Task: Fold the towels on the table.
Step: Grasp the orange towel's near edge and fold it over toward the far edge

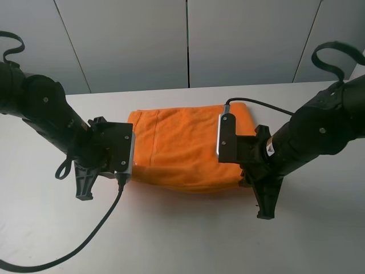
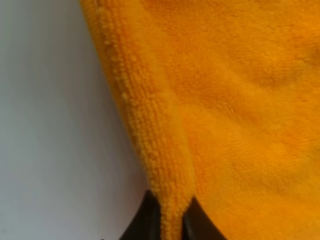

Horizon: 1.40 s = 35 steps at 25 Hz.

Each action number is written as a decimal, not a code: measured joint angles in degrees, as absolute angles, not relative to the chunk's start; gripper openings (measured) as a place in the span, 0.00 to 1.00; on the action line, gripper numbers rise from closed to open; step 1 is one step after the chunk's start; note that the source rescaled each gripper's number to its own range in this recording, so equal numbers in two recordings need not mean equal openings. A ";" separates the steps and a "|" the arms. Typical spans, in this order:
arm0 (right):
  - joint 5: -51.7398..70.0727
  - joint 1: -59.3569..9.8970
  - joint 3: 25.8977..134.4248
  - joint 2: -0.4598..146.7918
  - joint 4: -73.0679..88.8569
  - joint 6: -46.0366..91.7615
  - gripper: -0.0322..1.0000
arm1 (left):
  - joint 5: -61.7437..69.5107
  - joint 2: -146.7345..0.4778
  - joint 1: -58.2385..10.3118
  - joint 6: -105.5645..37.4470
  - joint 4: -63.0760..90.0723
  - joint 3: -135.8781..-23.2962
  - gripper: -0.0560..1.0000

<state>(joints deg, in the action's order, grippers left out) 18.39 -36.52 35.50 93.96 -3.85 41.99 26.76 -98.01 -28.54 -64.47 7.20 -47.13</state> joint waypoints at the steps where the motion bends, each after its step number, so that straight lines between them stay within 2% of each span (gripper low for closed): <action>1: 19.01 -36.52 35.50 93.19 -4.07 42.09 0.04 | 26.76 -97.09 -28.54 -64.47 7.20 -47.13 0.08; 9: 33.51 -36.52 44.30 91.98 -8.13 42.35 0.04 | 27.19 -92.56 -28.54 -64.26 4.55 -47.13 0.08; 13: 37.08 -36.52 48.87 91.98 -12.65 41.90 0.04 | 26.44 -90.88 -28.54 -58.22 0.00 -47.13 0.07; 22: 36.33 -36.79 54.90 93.10 -35.05 35.85 0.03 | 18.49 -90.37 -28.75 -42.15 -15.25 -47.13 0.06; 28: 36.33 -36.79 58.89 98.04 -41.34 35.18 0.03 | 14.76 -90.61 -28.39 -35.21 -21.52 -47.13 0.05; 35: 31.13 -35.84 60.28 102.11 -44.48 34.54 0.03 | 13.62 -93.73 -23.88 -30.74 -22.67 -49.21 0.05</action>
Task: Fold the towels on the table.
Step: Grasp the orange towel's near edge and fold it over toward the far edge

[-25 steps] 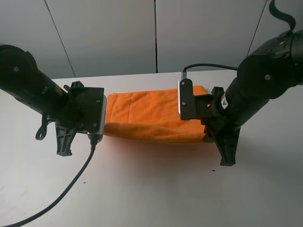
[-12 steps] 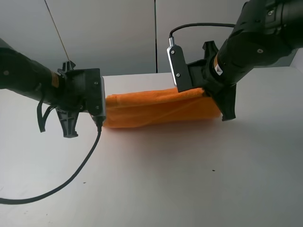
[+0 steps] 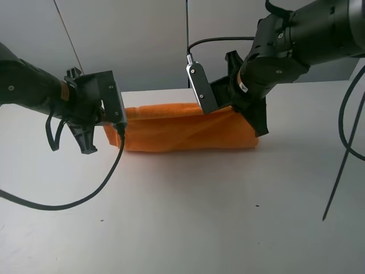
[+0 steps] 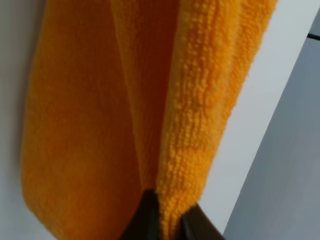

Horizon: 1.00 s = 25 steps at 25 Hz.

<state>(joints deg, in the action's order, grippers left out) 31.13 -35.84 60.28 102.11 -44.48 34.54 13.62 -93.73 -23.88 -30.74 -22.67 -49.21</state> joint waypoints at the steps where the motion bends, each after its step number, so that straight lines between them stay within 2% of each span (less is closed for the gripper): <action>1: 29.90 -35.30 60.28 102.24 -44.75 34.54 0.03 | 13.39 -94.26 -23.39 -30.64 -22.67 -49.73 0.05; 15: 19.06 -25.58 61.34 105.56 -45.39 34.07 0.03 | 11.85 -105.61 -22.56 -30.53 -22.91 -61.92 0.05; 25: 16.01 -22.86 62.91 112.36 -45.85 33.99 0.03 | 9.84 -112.49 -22.56 -30.43 -22.91 -65.16 0.05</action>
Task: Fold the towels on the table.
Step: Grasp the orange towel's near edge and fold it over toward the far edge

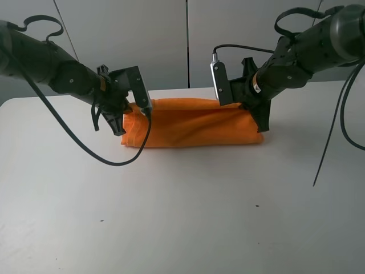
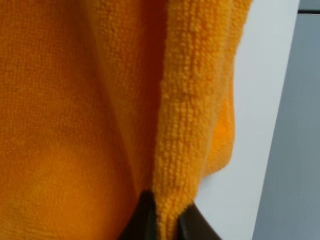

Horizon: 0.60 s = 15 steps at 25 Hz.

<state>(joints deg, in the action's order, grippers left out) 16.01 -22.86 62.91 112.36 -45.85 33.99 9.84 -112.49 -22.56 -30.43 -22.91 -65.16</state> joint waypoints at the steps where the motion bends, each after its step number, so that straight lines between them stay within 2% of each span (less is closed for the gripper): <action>1: 15.46 -22.57 63.09 112.94 -45.85 33.99 0.03 | 9.55 -112.75 -22.56 -30.43 -22.91 -65.16 0.05; 15: 11.79 -20.62 65.33 116.76 -45.85 33.45 0.03 | 5.36 -115.92 -21.73 -29.60 -23.14 -65.25 0.05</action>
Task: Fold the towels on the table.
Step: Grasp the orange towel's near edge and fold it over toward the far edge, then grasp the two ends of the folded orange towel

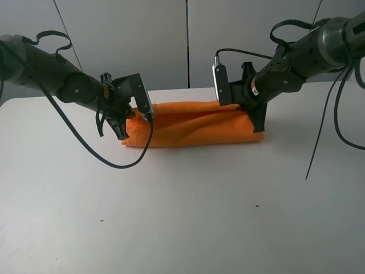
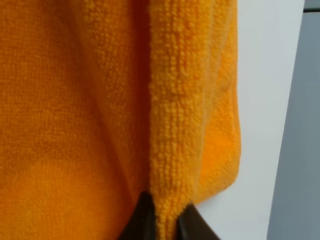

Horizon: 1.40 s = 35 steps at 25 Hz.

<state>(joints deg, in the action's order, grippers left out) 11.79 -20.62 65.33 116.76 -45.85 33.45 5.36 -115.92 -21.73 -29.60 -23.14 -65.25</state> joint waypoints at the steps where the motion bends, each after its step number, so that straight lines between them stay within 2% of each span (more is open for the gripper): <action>1: 11.65 -20.62 65.33 117.06 -45.85 33.45 0.03 | 5.29 -116.06 -21.73 -29.60 -23.14 -65.25 0.05; 7: 10.40 -20.55 65.64 117.86 -45.91 31.17 0.05 | 5.29 -116.09 -21.52 -29.70 -23.23 -65.25 0.05; 10: 10.57 -20.48 65.86 117.86 -45.91 31.02 0.18 | 5.63 -116.09 -21.30 -29.54 -23.23 -65.25 0.09; 12: 11.17 -19.94 65.86 117.86 -45.91 30.90 0.29 | 6.26 -116.09 -20.96 -29.48 -23.36 -65.25 0.17; 15: 11.57 -19.58 65.86 117.86 -45.97 30.87 0.47 | 6.24 -116.09 -20.69 -29.08 -23.36 -65.25 0.40; 18: 11.46 -19.58 65.86 117.86 -45.97 30.87 0.62 | 5.45 -116.09 -20.66 -28.45 -23.36 -65.25 0.78; 19: 11.20 -19.58 65.86 117.86 -45.97 30.87 0.66 | 5.01 -116.09 -20.66 -28.19 -23.36 -65.25 0.89; 20: 11.21 -19.58 65.86 117.73 -45.97 30.87 0.70 | 4.61 -116.09 -20.66 -28.19 -23.36 -65.25 0.95; 23: 11.18 -19.58 65.86 116.65 -45.97 30.39 0.78 | 4.20 -116.09 -20.66 -28.19 -23.36 -65.25 0.99; 28: 10.34 -19.58 65.86 112.67 -45.97 25.64 0.86 | 4.12 -113.93 -20.66 -27.25 -21.25 -65.25 0.99; 35: 12.66 -19.58 65.86 108.71 -42.93 -1.54 0.93 | 11.08 -111.18 -20.66 -11.60 -17.05 -65.25 0.99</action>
